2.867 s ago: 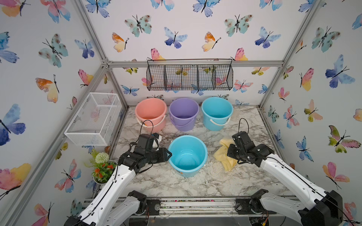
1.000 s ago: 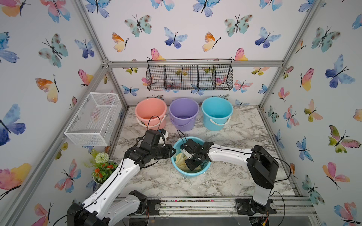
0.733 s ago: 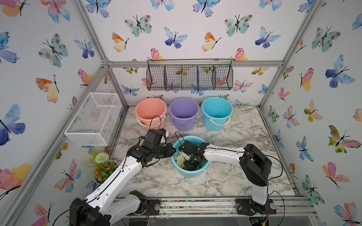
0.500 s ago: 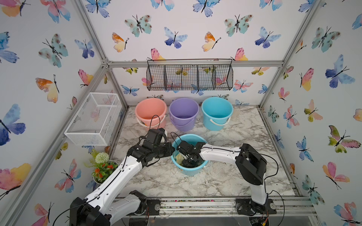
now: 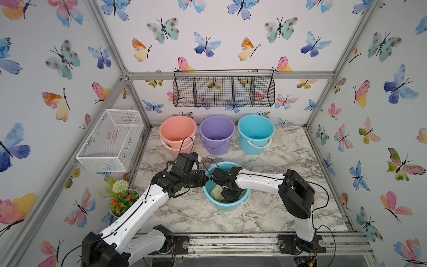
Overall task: Wipe the inside of the bucket with a cloth
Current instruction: Wipe the dirt from the inside of the bucket.
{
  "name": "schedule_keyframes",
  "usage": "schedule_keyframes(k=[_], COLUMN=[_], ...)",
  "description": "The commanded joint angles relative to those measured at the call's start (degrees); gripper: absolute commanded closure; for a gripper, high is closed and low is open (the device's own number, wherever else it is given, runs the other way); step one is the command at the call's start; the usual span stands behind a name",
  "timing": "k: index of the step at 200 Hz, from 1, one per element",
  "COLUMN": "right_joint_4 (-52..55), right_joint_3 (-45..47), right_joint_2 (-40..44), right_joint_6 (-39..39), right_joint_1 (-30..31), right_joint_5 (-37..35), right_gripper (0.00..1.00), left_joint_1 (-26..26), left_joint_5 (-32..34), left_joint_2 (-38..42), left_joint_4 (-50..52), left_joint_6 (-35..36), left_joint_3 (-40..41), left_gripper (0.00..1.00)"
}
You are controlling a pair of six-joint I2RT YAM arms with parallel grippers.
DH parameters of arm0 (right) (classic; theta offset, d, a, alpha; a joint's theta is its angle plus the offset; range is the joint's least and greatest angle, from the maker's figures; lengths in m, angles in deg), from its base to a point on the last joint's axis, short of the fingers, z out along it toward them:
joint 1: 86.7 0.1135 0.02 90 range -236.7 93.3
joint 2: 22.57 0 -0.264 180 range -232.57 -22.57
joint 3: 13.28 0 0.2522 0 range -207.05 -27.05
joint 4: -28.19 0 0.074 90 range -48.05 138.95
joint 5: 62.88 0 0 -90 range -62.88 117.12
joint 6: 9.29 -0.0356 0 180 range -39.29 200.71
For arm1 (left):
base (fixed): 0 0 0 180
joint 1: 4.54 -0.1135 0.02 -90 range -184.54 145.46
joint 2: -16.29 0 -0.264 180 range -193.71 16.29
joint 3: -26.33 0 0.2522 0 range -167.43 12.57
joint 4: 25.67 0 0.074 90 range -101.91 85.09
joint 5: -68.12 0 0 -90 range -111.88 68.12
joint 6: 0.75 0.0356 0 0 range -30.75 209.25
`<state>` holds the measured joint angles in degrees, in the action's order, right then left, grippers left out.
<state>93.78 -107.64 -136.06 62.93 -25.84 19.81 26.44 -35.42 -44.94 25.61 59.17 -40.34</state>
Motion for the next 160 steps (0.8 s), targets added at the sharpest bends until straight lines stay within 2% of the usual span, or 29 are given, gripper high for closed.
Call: schedule_keyframes(k=[1, 42, 69, 84, 97, 143, 160], right_joint_4=[7.75, -6.30, -15.94, -20.68, -23.97, -38.30, -44.90], right_joint_3=[3.48, 7.42, 7.97, 8.00, 7.83, 12.72, 16.18], right_joint_2=[0.76, 2.78, 1.98, 2.16, 2.55, 5.71, 7.47], right_joint_6=[1.91, 4.97, 2.57, 0.59, -1.01, -8.35, -10.35], right_joint_1=[-0.92, -1.01, -1.01, -1.01, -1.01, -1.01, -0.92], right_joint_5=[12.57, 34.82, 41.03, 40.00, 36.25, 16.50, 12.14], right_gripper=[0.98, 0.98, 0.98, 0.98, 0.98, 0.98, 0.98], left_joint_1=[-0.14, -0.15, -0.12, -0.11, -0.13, -0.08, -0.01], left_joint_5=[1.63, 0.81, 0.12, -0.32, -0.65, -1.75, -1.93], left_joint_2=[-0.20, -0.73, -0.72, -0.74, -0.73, -1.96, -2.05], left_joint_4=[1.03, 0.40, 0.40, 0.57, 0.67, 1.60, 2.01], left_joint_6=[2.95, 3.03, 3.08, 3.19, 3.19, 4.46, 4.77], left_joint_3=[-2.19, -1.81, -1.46, -1.29, -1.10, -0.62, -0.76], left_gripper=[1.00, 1.00, 1.00, 1.00, 1.00, 1.00, 1.00])
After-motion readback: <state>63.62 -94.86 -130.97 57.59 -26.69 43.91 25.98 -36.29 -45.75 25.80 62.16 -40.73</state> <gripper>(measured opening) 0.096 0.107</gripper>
